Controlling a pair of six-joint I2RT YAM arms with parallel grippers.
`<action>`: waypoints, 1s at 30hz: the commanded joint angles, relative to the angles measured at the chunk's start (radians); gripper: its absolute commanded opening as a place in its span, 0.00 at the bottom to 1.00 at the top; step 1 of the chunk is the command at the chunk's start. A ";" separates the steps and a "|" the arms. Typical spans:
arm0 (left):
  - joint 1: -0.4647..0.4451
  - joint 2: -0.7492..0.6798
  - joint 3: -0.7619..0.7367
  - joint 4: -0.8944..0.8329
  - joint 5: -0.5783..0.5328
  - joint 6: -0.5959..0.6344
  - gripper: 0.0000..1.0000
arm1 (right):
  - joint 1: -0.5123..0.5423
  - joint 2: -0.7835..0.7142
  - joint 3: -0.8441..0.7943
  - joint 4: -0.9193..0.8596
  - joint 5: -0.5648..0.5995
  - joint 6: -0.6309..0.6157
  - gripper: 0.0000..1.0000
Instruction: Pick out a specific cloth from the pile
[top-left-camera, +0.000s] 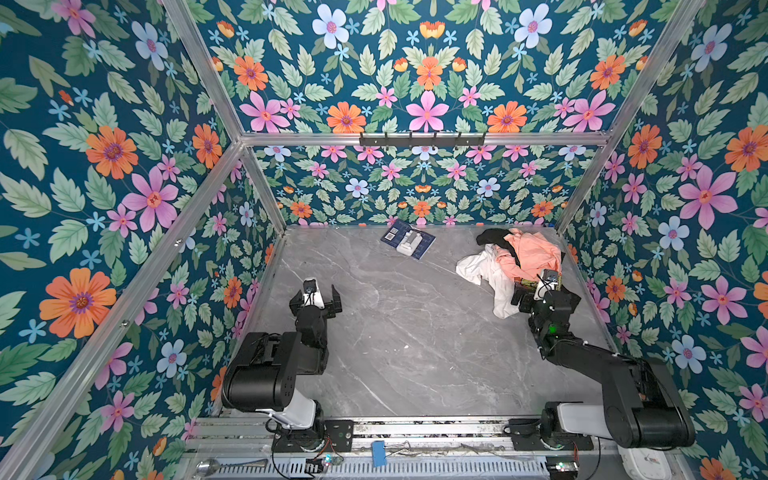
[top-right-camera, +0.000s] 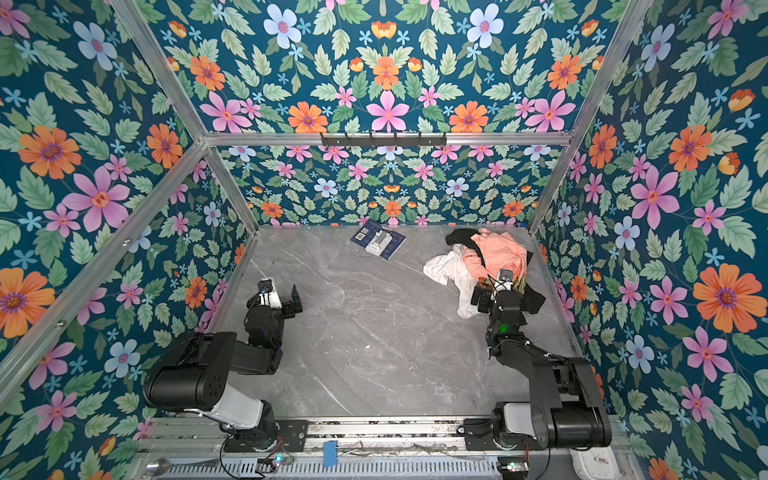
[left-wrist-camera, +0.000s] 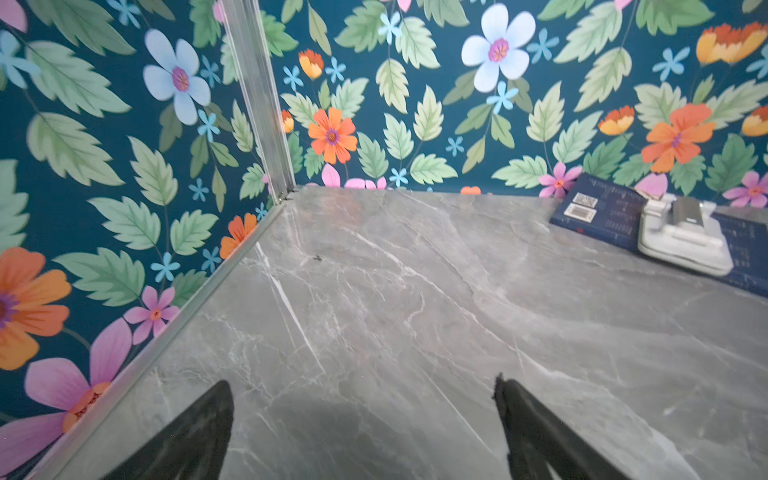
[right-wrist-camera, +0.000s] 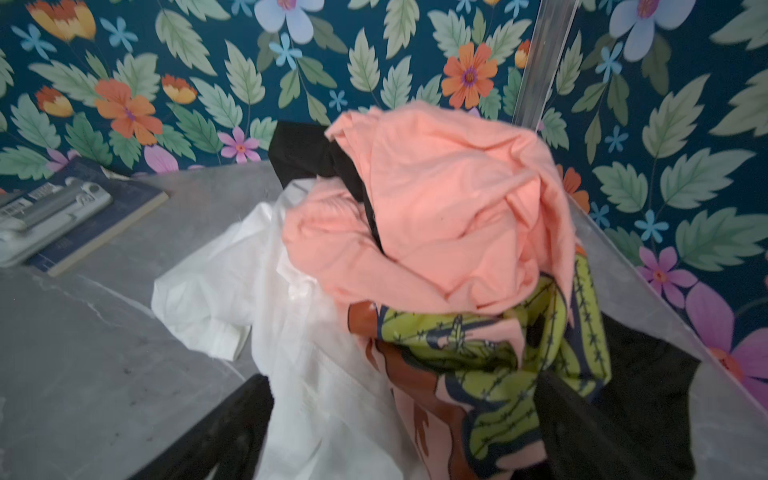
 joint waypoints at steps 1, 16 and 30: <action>-0.011 -0.041 0.023 -0.080 -0.053 -0.002 1.00 | 0.003 -0.040 0.005 -0.116 0.013 0.005 0.99; -0.099 -0.089 0.436 -0.762 -0.080 -0.048 1.00 | 0.007 -0.250 0.204 -0.596 -0.006 0.253 0.99; -0.322 -0.001 0.666 -0.972 -0.099 -0.106 1.00 | 0.007 -0.146 0.393 -0.830 -0.164 0.360 0.99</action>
